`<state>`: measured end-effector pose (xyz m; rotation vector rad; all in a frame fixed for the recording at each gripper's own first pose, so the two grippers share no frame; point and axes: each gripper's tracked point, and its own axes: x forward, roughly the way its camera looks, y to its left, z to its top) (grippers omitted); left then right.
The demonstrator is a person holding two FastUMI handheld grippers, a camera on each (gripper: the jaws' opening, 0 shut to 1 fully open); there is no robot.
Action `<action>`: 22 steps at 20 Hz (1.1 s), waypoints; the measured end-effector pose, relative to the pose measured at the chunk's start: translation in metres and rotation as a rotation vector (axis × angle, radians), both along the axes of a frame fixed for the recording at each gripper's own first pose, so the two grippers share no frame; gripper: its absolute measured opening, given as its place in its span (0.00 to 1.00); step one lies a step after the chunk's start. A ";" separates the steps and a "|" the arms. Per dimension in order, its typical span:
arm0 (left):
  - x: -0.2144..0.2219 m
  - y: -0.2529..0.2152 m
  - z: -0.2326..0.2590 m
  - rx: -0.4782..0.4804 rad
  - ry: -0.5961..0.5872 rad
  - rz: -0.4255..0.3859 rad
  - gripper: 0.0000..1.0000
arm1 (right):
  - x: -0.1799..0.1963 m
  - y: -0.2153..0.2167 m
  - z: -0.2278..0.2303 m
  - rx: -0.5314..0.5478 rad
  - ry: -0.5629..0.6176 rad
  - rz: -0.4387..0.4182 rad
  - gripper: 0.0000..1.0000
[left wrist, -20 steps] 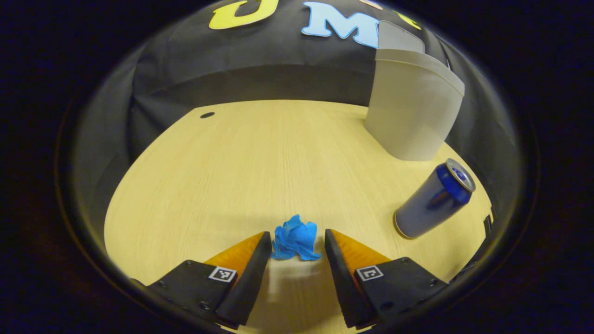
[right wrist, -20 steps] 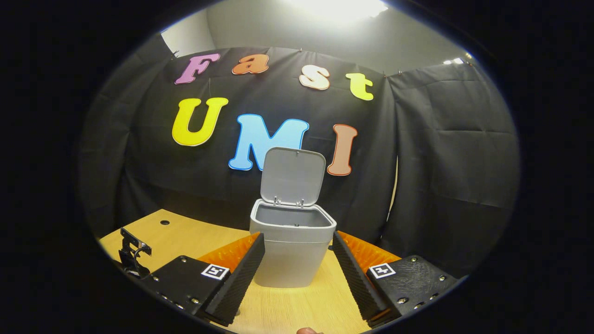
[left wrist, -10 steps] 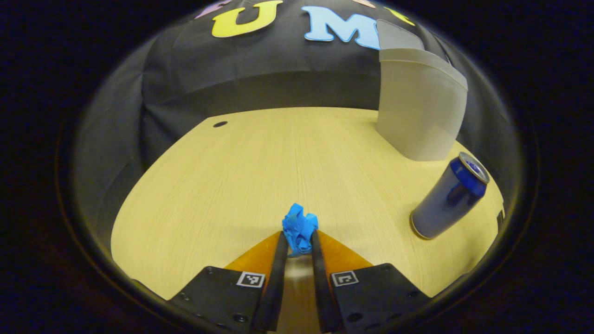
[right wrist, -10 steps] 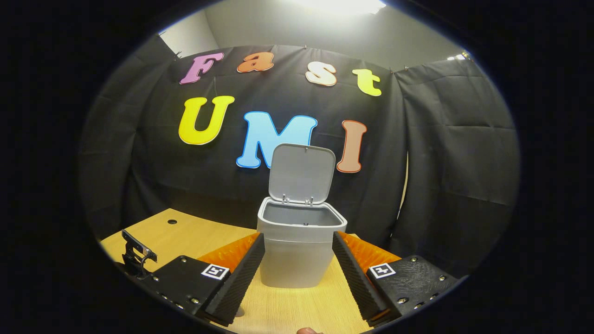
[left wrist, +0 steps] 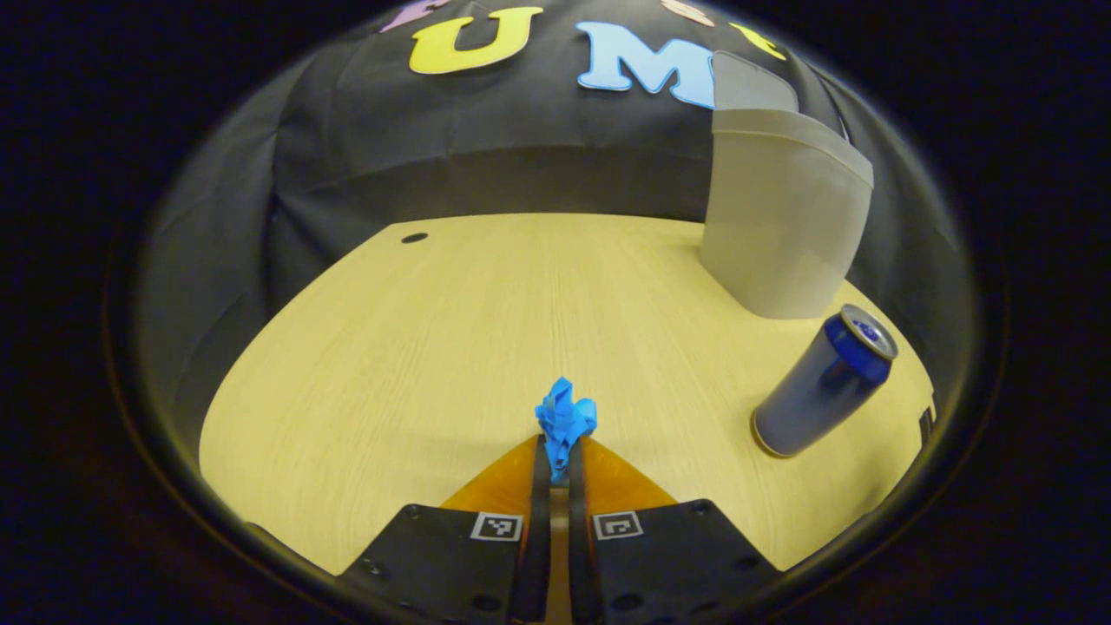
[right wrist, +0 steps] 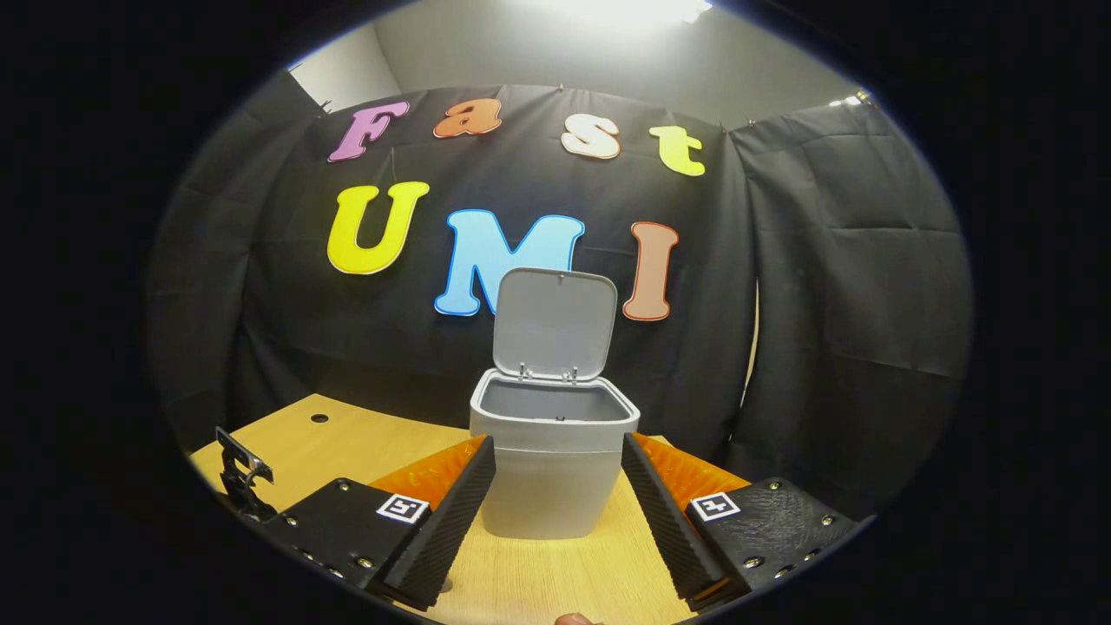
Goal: Press the lid of the desktop garbage bin to open it, pick up the crumpled paper on the desktop and throw it into the bin, then pick up the pop can on the desktop and drop it into the bin, and finally close the garbage bin lid.
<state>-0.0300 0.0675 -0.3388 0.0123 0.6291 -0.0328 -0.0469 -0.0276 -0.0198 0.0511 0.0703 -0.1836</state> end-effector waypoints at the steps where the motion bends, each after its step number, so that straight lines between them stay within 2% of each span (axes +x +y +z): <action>1: 0.000 -0.004 0.008 0.005 -0.015 -0.010 0.16 | 0.000 -0.002 -0.001 0.003 -0.001 -0.002 0.94; 13: 0.041 -0.068 0.131 -0.036 -0.232 -0.115 0.15 | 0.013 -0.011 -0.006 0.051 -0.029 0.032 0.94; 22: 0.075 -0.126 0.203 -0.078 -0.371 -0.184 0.17 | 0.017 -0.036 -0.009 0.048 -0.040 0.001 0.94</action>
